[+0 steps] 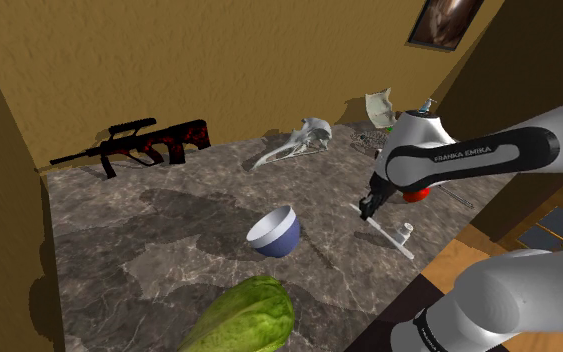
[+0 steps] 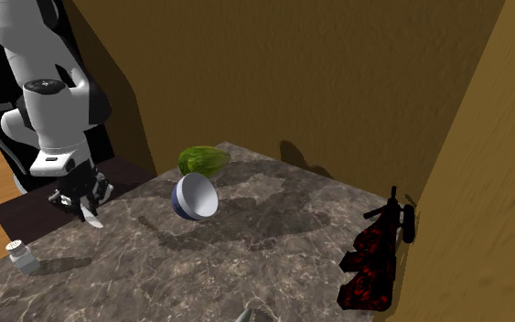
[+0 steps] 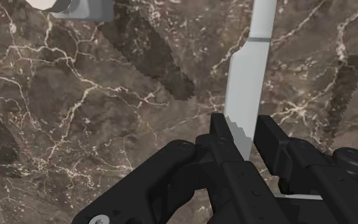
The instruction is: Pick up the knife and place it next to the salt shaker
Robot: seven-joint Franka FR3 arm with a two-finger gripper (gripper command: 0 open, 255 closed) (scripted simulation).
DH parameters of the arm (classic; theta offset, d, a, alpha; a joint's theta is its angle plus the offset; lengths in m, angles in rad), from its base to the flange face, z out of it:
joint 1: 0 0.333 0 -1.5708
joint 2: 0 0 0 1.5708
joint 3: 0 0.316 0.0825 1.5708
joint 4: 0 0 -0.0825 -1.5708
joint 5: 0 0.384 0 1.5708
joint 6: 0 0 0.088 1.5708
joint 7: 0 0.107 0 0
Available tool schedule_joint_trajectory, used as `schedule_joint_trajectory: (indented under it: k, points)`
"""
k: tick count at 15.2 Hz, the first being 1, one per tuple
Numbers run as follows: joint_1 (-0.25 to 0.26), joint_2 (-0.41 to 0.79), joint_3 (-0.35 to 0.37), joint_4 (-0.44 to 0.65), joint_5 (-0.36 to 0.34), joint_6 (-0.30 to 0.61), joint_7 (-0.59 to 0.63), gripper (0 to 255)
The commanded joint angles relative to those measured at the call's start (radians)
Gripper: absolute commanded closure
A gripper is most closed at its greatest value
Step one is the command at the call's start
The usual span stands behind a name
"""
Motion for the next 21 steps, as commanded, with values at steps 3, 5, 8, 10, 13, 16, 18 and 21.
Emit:
schedule_joint_trajectory:
  k: [3,5,8,10,13,16,18,21]
  points:
    - [0.005,-0.053,-0.004,0.025,0.007,-0.078,-0.009,255]
    - [0.007,-0.075,-0.005,0.040,0.009,-0.115,-0.012,255]
    - [-0.011,-0.070,-0.026,0.061,-0.005,-0.130,-0.039,255]
    - [-0.046,-0.032,-0.065,0.088,-0.033,-0.115,-0.088,255]
    - [-0.080,0.027,-0.108,0.118,-0.062,-0.081,-0.140,255]
    - [-0.082,0.059,-0.109,0.097,-0.067,-0.028,-0.134,255]
    - [-0.084,0.083,-0.109,0.085,-0.071,0.007,-0.130,255]
    - [-0.087,0.122,-0.109,0.069,-0.077,0.062,-0.123,255]
